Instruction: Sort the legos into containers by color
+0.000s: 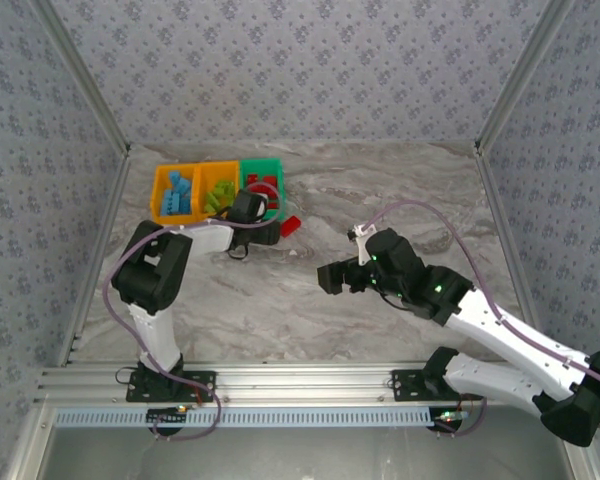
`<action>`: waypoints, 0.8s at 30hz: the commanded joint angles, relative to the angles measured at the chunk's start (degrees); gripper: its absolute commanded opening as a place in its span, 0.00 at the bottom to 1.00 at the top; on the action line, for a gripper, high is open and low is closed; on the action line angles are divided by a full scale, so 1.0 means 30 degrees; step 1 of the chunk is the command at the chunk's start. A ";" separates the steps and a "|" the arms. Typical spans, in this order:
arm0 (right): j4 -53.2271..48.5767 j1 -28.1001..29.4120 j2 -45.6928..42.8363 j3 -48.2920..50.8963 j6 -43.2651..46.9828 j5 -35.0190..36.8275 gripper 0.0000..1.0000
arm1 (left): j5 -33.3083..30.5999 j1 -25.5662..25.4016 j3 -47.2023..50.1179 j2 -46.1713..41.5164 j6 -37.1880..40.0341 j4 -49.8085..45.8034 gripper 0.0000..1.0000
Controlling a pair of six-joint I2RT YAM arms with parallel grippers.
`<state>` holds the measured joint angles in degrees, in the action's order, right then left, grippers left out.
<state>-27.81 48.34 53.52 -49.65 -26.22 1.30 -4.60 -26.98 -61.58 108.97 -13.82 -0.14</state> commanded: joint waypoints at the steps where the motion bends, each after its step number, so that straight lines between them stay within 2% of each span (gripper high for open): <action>1: -0.0340 -0.0143 -0.0470 0.0011 -0.0336 0.0152 1.00 | -0.0401 0.0116 -0.0742 0.0524 0.0591 0.0223 0.81; 7: -0.0287 -0.0171 -0.0463 0.0091 -0.0423 0.0096 1.00 | -0.0246 0.0146 -0.0782 0.0723 0.0456 0.0548 0.75; 15: -0.0355 -0.0165 -0.0426 0.0191 -0.0539 0.0035 1.00 | 0.0429 0.0134 -0.0698 0.0475 0.0221 0.0753 0.55; 24: 0.0233 -0.0195 -0.0266 0.0406 -0.0658 -0.0096 1.00 | 0.1155 -0.0470 0.1994 -0.3484 -0.0648 0.0742 0.54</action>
<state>-28.03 48.07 52.90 -49.30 -27.24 1.28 -2.42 -27.22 -57.39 104.36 -14.20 1.48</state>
